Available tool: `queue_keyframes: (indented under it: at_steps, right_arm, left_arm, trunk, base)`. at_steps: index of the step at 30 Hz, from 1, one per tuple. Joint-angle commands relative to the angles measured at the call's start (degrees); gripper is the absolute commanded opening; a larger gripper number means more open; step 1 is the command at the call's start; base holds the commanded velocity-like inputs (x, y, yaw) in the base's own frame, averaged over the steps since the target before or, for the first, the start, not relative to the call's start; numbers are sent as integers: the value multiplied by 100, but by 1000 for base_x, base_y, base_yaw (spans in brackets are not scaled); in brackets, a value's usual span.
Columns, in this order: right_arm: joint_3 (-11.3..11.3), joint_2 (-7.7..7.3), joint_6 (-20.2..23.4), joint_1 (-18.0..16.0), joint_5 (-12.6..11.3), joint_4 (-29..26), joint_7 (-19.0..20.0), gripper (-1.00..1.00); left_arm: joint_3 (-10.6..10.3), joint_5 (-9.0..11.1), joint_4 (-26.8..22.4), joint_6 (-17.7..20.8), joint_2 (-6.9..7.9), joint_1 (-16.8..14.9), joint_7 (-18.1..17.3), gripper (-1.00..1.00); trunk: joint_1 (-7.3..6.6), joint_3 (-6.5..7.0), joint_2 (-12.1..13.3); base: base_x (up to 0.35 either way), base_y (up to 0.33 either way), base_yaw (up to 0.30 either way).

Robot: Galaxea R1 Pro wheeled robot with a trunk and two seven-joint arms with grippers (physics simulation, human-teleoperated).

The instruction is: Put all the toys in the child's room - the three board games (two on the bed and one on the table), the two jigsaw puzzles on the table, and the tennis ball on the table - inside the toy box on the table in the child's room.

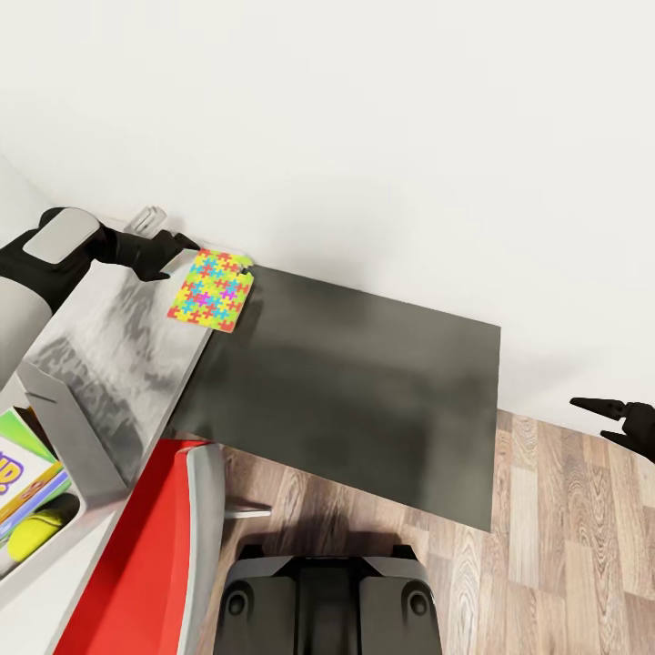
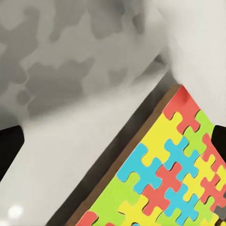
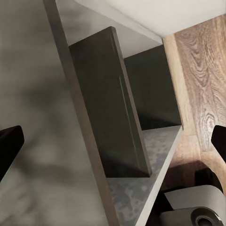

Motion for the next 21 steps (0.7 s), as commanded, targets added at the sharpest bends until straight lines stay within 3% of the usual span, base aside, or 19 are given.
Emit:
queue_keyframes:
  at_steps: [1, 8, 13, 14, 17, 18, 20, 21]
  right_arm:
    - [-2, -1, 18, -6, -58, -3, -60, 100]
    - [-4, -1, 18, -4, -65, -3, -58, 100]
    - [19, -1, 18, 7, -75, -9, 31, 100]
    - [19, -1, 18, 7, -75, -9, 31, 100]
    - [31, 0, 18, 9, -75, -10, 227, 100]
    - [31, 0, 18, 9, -75, -10, 227, 100]
    - [30, 0, 18, 10, -75, -11, 442, 100]
    - [30, 0, 18, 10, -75, -11, 442, 100]
  left_arm:
    - [-27, 99, -14, -8, 6, 0, 52, 100]
    - [6, 112, -95, 15, 117, 1, 49, 100]
    - [286, 193, -568, 326, 478, 18, 71, 100]
    - [286, 193, -568, 326, 478, 18, 71, 100]
    - [449, 228, -1100, 569, 777, 55, 209, 100]
    - [449, 228, -1100, 569, 777, 55, 209, 100]
    - [517, 252, -1501, 667, 956, 102, 385, 100]
    - [517, 252, -1501, 667, 956, 102, 385, 100]
  trunk:
    - [40, -8, -6]
    - [40, -8, -6]
    - [40, -8, -6]
    - [40, -8, -6]
    - [40, -8, -6]
    - [40, -8, -6]
    - [40, -8, -6]
    - [40, -8, -6]
  base:
    - [0, 0, 0]
    - [0, 0, 0]
    - [0, 0, 0]
    - [0, 0, 0]
    - [0, 0, 0]
    - [0, 0, 0]
    - [0, 0, 0]
    - [0, 0, 0]
